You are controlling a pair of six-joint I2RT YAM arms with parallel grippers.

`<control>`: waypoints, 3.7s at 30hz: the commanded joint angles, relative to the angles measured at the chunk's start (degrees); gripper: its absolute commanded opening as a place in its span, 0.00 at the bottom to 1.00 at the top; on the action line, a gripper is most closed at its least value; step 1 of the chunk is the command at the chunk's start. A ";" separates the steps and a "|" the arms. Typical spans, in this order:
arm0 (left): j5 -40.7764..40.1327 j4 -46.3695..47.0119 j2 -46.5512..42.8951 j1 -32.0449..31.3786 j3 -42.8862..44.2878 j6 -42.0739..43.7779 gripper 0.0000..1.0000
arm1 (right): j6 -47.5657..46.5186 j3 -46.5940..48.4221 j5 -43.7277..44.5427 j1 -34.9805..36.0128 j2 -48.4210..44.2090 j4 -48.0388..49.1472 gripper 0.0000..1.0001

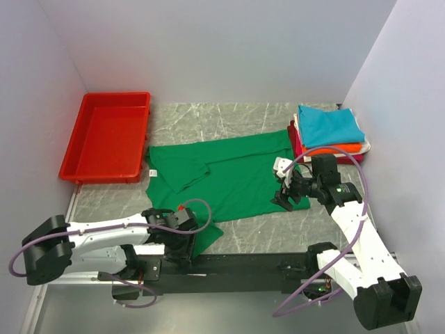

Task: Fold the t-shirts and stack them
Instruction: Fold the tshirt

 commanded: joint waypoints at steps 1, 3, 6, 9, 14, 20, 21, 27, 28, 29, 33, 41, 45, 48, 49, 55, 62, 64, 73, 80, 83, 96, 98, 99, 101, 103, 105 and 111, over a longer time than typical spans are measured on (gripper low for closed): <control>-1.43 2.43 2.12 -1.07 2.54 0.60 0.52 | -0.70 -0.13 -0.39 -0.20 -0.11 -0.31 0.79; -1.87 1.99 3.26 -1.51 3.06 0.61 0.50 | -0.70 -0.13 -0.48 -0.20 -0.11 -0.31 0.79; -3.10 1.03 4.41 -1.86 3.59 0.52 0.44 | -0.70 -0.04 -0.57 -0.11 -0.03 -0.40 0.79; -4.85 -0.38 6.08 -2.47 4.56 0.34 0.40 | -0.79 0.04 -0.57 -0.20 -0.11 -0.49 0.79; -6.70 -1.70 10.03 -3.35 6.14 0.43 0.38 | -0.97 0.05 -0.74 -0.11 -0.20 -0.57 0.79; -7.76 -2.05 13.90 -5.02 8.07 0.34 0.39 | -1.14 -0.04 -0.74 -0.20 -0.29 -0.66 0.79; -8.02 -2.22 14.34 -5.46 8.51 0.25 0.39 | -1.14 -0.04 -0.74 -0.20 -0.29 -0.66 0.79; -9.25 -3.98 17.51 -6.43 11.33 0.52 0.40 | -1.50 0.04 -0.83 -0.20 -0.20 -0.92 0.79; -9.34 -3.98 17.95 -6.52 11.59 0.60 0.40 | -1.50 -0.04 -0.92 -0.11 -0.20 -0.93 0.79; -9.69 -4.16 18.82 -6.52 12.03 0.69 0.39 | -1.58 -0.04 -0.92 -0.20 -0.29 -1.01 0.79; -10.04 -4.86 21.02 -6.87 12.65 0.87 0.39 | -1.58 -0.04 -1.01 -0.20 -0.47 -1.19 0.79; -9.95 -4.78 22.52 -7.14 13.61 0.96 0.24 | -1.93 -0.04 -1.36 -0.20 -0.64 -1.63 0.79; -9.95 -5.13 22.17 -7.14 14.23 0.87 0.16 | -2.02 -0.04 -1.53 -0.20 -0.73 -1.63 0.79; -9.95 -5.91 21.12 -7.13 14.84 0.96 0.10 | -2.02 -0.04 -1.53 -0.29 -0.73 -1.72 0.79; -11.61 -6.18 20.68 -7.22 15.28 0.96 0.06 | -2.02 -0.04 -1.36 -0.20 -0.64 -1.72 0.79; -12.15 -9.17 15.41 -7.14 18.00 1.13 0.01 | -2.29 -0.22 -1.09 -0.20 -0.38 -1.72 0.79; -11.27 -10.31 10.40 -7.05 20.29 2.27 0.00 | -2.11 -0.13 -0.31 -0.20 -0.20 -1.54 0.79; -11.62 -11.01 9.96 -6.87 20.56 2.54 0.01 | -3.51 -0.04 1.80 -0.20 -0.29 -1.71 0.79; -12.76 -12.33 4.78 -3.71 19.50 3.68 0.00 | -39.32 -2.94 20.76 -6.96 4.62 -10.68 0.74; -12.07 -12.25 0.99 -1.34 18.62 4.64 0.00 | -49.83 1.71 25.88 -14.79 20.44 -11.04 0.59; -11.80 -11.72 0.37 -0.72 18.54 5.44 0.01 | -51.06 1.89 27.64 -15.14 24.22 -8.67 0.59; -10.57 -11.19 -1.47 2.71 18.18 8.69 0.01 | -49.75 3.12 27.82 -15.85 34.16 -5.85 0.57; -10.57 -11.10 -1.65 2.97 18.27 8.69 0.01 | -49.66 2.86 27.47 -15.67 34.86 -5.94 0.54; -10.57 -11.10 -1.74 2.97 18.27 8.69 0.00 | -49.31 2.68 27.64 -15.67 35.48 -5.67 0.52; -10.57 -10.84 -1.91 3.15 18.36 8.60 0.00 | -49.05 2.16 28.34 -15.67 36.18 -4.80 0.46; -10.57 -10.75 -2.09 3.32 18.45 8.60 0.01 | -48.61 2.07 28.61 -15.67 36.97 -4.62 0.35; -10.57 -11.01 -2.09 3.41 18.71 8.52 0.01 | -48.34 2.07 28.09 -15.67 36.89 -4.97 0.25; -13.03 -12.59 -3.84 5.25 21.51 9.04 0.00 | -46.59 3.64 24.49 -15.67 32.41 -6.81 0.08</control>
